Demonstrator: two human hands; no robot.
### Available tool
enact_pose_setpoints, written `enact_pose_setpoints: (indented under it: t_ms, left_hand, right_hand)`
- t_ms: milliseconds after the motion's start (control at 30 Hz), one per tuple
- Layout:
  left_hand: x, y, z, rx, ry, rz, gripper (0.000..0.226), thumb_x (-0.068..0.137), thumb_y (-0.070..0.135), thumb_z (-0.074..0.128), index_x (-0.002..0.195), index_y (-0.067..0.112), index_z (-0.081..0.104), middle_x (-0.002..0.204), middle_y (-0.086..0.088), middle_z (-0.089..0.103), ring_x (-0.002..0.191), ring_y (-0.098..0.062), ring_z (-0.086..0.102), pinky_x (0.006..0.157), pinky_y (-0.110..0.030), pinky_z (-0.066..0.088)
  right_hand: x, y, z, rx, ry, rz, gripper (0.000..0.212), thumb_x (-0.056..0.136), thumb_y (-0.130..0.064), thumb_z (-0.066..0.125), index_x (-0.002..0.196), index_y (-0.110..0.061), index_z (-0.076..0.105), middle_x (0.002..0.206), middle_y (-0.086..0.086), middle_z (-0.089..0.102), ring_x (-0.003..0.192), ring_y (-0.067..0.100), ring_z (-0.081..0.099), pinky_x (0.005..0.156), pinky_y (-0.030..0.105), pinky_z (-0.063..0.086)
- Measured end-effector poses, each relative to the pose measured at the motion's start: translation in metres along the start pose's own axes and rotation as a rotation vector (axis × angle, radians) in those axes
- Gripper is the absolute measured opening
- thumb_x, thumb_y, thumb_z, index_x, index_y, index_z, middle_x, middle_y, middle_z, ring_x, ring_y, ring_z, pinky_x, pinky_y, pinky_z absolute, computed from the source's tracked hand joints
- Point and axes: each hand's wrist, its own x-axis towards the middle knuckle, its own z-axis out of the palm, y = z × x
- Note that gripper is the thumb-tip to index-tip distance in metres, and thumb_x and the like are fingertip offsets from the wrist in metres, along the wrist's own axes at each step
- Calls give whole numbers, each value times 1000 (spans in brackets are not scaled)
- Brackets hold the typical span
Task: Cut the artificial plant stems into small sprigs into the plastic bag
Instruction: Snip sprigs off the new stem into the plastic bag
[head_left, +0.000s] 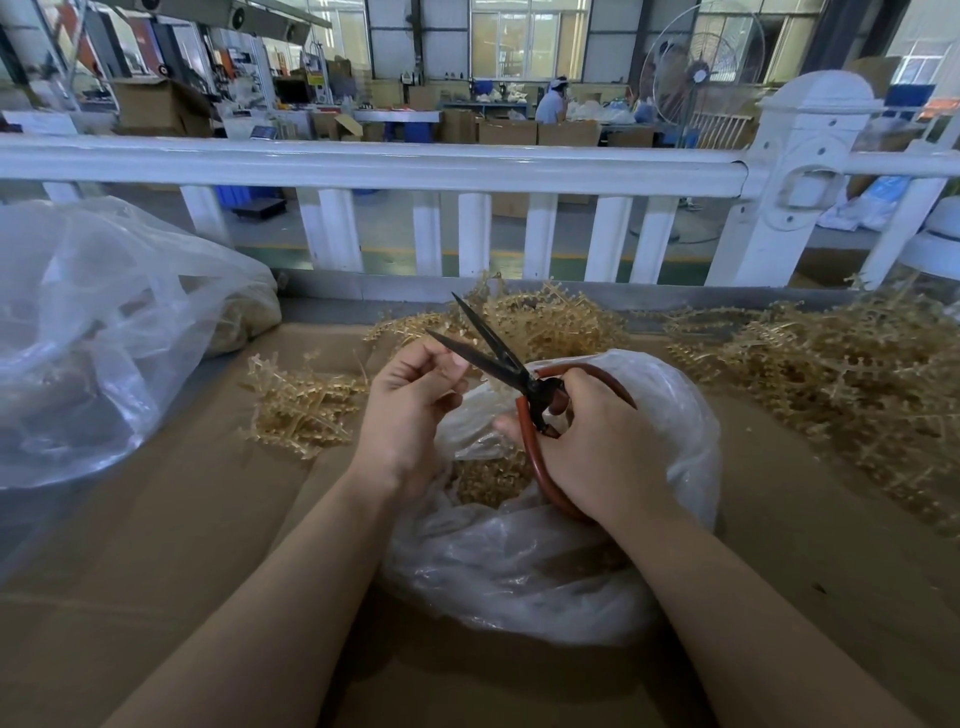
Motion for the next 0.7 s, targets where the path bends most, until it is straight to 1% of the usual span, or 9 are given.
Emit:
enact_pose_setpoints:
  t_ms: [67, 133, 200, 300, 367, 467, 567, 667, 700]
  left_hand:
    - [-1, 0, 0, 13, -4, -14, 10, 93, -6, 50, 99, -2, 57, 69, -1, 48, 65, -9, 43, 65, -24, 35]
    - [-1, 0, 0, 30, -15, -27, 10, 93, -6, 50, 95, -1, 58, 70, -3, 47, 66, -10, 42, 64, -24, 35]
    - [-2, 0, 0, 44, -22, -41, 12, 92, -6, 50, 88, 2, 57, 71, -4, 47, 66, -10, 42, 64, -23, 35]
    - [-1, 0, -1, 39, -30, -64, 9, 91, -5, 51, 93, 2, 57, 71, -3, 48, 65, -9, 44, 63, -23, 36]
    - [-1, 1, -1, 36, -52, -70, 4, 89, 0, 55, 87, 3, 57, 70, -1, 49, 65, -9, 44, 64, -24, 35]
    - [-1, 2, -1, 4, -81, -85, 4, 78, 14, 62, 79, 10, 60, 69, -1, 50, 66, -9, 44, 66, -24, 36]
    - [0, 2, -3, -4, -86, -91, 9, 77, 15, 62, 81, 9, 59, 69, 0, 52, 66, -9, 47, 67, -25, 36]
    - [0, 3, -3, -14, -79, -97, 5, 77, 15, 63, 79, 11, 61, 70, -1, 54, 66, -9, 49, 66, -23, 38]
    - [0, 3, -3, -23, -76, -101, 3, 77, 15, 64, 75, 14, 62, 70, -1, 54, 66, -10, 49, 66, -23, 39]
  right_hand:
    - [0, -1, -1, -10, 16, -13, 59, 75, -83, 52, 89, -26, 56, 84, -13, 63, 73, 6, 59, 60, 21, 51]
    - [0, -3, -2, -23, 31, -23, 61, 74, -85, 49, 86, -26, 56, 78, -14, 61, 68, 6, 57, 57, 21, 51]
    - [0, -3, -4, -34, 35, -27, 63, 72, -88, 46, 86, -27, 57, 76, -15, 60, 66, 4, 56, 55, 16, 45]
    - [0, -3, -6, -16, 11, -5, 70, 67, -94, 39, 89, -30, 59, 80, -17, 62, 69, 2, 55, 56, 10, 37]
    - [0, -3, -6, -15, 10, 1, 75, 64, -96, 32, 88, -31, 59, 79, -17, 62, 69, 2, 55, 57, 13, 41]
    - [-1, -4, -6, -2, 16, 1, 78, 65, -96, 31, 91, -29, 63, 80, -16, 66, 70, 4, 59, 61, 22, 51]
    - [0, -4, -7, -2, 10, -5, 75, 66, -94, 36, 90, -28, 64, 80, -15, 66, 69, 4, 59, 59, 20, 48]
    - [-1, -3, -7, -20, 14, -13, 62, 73, -84, 54, 91, -26, 66, 81, -13, 68, 69, 6, 60, 59, 19, 48]
    - [-1, -2, -6, -19, 26, -18, 60, 75, -81, 57, 92, -25, 67, 83, -12, 70, 70, 7, 62, 60, 20, 49]
